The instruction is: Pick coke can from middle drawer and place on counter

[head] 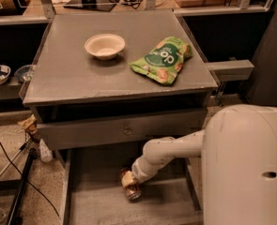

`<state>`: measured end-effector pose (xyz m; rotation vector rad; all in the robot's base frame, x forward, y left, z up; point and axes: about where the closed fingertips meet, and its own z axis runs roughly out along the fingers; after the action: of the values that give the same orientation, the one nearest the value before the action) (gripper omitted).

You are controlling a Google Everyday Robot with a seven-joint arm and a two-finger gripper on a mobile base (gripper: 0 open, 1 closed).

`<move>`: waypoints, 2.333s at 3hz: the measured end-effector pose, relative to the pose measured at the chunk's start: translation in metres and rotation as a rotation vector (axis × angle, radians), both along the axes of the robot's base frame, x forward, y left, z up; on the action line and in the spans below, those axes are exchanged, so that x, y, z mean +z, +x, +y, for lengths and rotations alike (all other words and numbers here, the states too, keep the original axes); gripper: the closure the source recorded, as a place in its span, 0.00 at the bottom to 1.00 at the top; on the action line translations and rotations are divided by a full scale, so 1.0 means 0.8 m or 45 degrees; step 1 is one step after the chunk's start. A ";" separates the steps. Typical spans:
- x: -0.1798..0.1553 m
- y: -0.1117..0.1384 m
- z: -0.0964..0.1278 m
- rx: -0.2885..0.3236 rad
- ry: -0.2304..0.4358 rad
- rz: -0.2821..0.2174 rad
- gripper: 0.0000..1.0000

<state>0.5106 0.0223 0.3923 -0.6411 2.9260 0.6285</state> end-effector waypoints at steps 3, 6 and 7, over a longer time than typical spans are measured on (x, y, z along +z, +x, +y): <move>0.000 0.000 0.000 0.000 0.000 0.000 1.00; 0.015 0.001 -0.007 -0.029 0.013 0.012 0.99; 0.015 0.001 -0.007 -0.029 0.013 0.012 0.77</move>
Offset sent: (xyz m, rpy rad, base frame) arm 0.0000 0.0000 0.0000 0.0000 0.0000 0.0000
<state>0.5118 0.0166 0.4046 -0.6047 2.9324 0.6457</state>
